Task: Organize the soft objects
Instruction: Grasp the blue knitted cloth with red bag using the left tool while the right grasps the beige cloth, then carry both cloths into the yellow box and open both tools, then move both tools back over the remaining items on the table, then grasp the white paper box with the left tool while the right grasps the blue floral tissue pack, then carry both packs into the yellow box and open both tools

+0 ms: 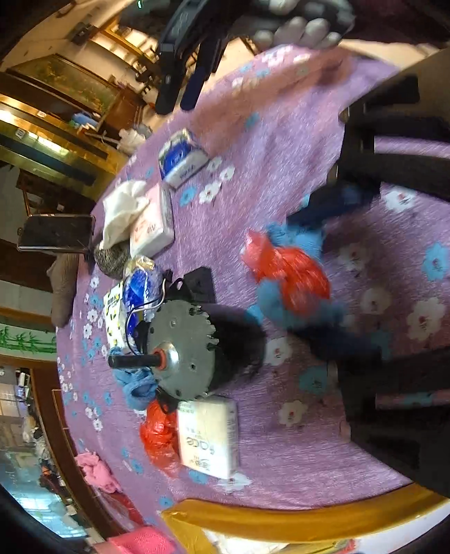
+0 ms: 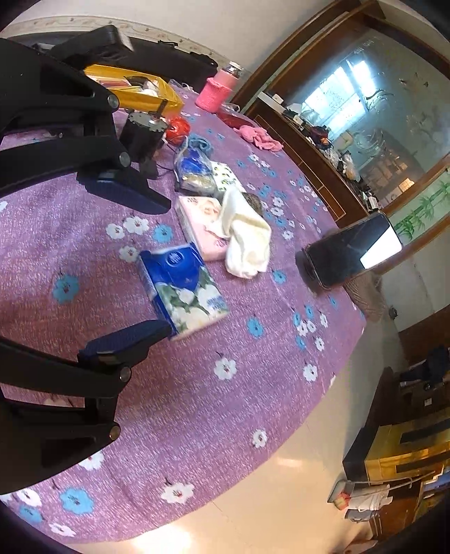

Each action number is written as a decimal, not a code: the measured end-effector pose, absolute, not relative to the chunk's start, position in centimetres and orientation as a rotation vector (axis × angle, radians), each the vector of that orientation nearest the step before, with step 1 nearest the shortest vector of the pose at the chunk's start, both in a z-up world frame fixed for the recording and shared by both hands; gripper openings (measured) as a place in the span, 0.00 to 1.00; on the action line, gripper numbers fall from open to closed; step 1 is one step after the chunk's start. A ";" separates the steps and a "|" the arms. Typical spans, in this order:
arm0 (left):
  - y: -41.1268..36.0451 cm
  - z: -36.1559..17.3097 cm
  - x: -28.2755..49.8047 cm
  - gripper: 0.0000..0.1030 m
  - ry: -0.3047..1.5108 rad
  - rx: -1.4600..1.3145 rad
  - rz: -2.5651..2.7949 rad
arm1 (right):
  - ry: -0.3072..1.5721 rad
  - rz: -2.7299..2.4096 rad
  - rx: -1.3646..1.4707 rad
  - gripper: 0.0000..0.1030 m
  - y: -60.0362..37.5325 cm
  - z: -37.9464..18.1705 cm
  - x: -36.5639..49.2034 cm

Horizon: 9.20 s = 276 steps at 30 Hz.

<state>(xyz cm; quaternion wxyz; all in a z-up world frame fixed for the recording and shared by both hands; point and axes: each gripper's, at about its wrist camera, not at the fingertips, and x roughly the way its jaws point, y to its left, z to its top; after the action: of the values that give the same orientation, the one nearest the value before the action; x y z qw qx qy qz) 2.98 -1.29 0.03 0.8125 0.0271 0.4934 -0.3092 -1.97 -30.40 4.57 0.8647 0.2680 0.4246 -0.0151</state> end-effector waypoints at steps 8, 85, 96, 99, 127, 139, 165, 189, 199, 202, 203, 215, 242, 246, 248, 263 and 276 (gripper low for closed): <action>3.3 1.1 2.3 0.48 1.047 -0.096 -0.685 | 0.918 -0.069 0.578 0.61 -32.1 3.9 -0.6; 39.9 5.5 6.6 0.77 0.841 -0.604 -0.096 | 1.207 0.850 0.040 0.17 15.6 3.6 2.4; 44.5 7.0 -1.7 0.79 0.715 -0.644 -0.072 | 1.253 0.864 -0.067 0.17 24.3 1.2 5.4; 44.6 7.2 -3.4 0.80 0.696 -0.640 -0.073 | 1.226 0.807 -0.101 0.17 25.2 0.8 6.7; 34.9 8.0 -6.8 0.86 0.759 -0.593 -0.234 | 0.924 0.453 0.314 0.53 -6.6 9.6 1.7; 21.4 7.6 -3.0 0.86 0.933 -0.432 -0.416 | 0.907 0.045 0.500 0.55 -26.2 5.2 -3.2; 18.3 6.3 -0.3 0.86 1.012 -0.409 -0.480 | 1.232 0.284 0.216 0.54 -19.7 0.7 5.6; 6.7 1.9 18.1 0.50 1.181 -0.047 -0.219 | 0.917 0.210 0.481 0.54 -24.4 1.3 3.4; 8.3 0.9 10.2 0.49 1.251 -0.075 -0.407 | 0.924 0.199 0.457 0.54 -24.0 1.2 3.3; 8.5 1.3 7.6 0.63 1.223 -0.157 -0.454 | 0.921 0.193 0.446 0.54 -23.8 1.2 3.2; 8.5 1.7 6.7 0.65 1.191 -0.165 -0.454 | 0.919 0.192 0.449 0.54 -23.8 1.3 3.2; 7.6 2.1 0.7 0.79 0.995 0.025 -0.408 | 0.828 0.139 0.490 0.54 -27.7 4.4 0.0; 2.7 1.4 2.6 0.83 0.972 0.145 -0.554 | 1.047 -0.013 0.476 0.56 -26.2 0.7 4.5; 1.8 0.9 1.2 0.83 0.969 0.300 -0.610 | 1.042 -0.015 0.462 0.56 -26.3 0.4 4.4; 1.9 -0.1 1.5 0.84 0.992 0.327 -0.609 | 1.041 -0.017 0.466 0.57 -26.4 0.5 4.3; 3.2 2.0 0.4 0.78 0.910 0.325 -0.626 | 1.067 0.046 0.343 0.53 -26.7 1.0 2.3; -0.2 -1.1 1.3 0.79 0.981 0.553 -0.685 | 1.074 0.058 0.384 0.56 -26.8 0.9 2.2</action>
<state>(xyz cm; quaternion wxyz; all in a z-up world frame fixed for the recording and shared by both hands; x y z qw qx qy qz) 1.27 -0.24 -1.10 0.7906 0.2569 0.4556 -0.3184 2.15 -26.80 0.95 0.8412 0.1819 0.5085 0.0272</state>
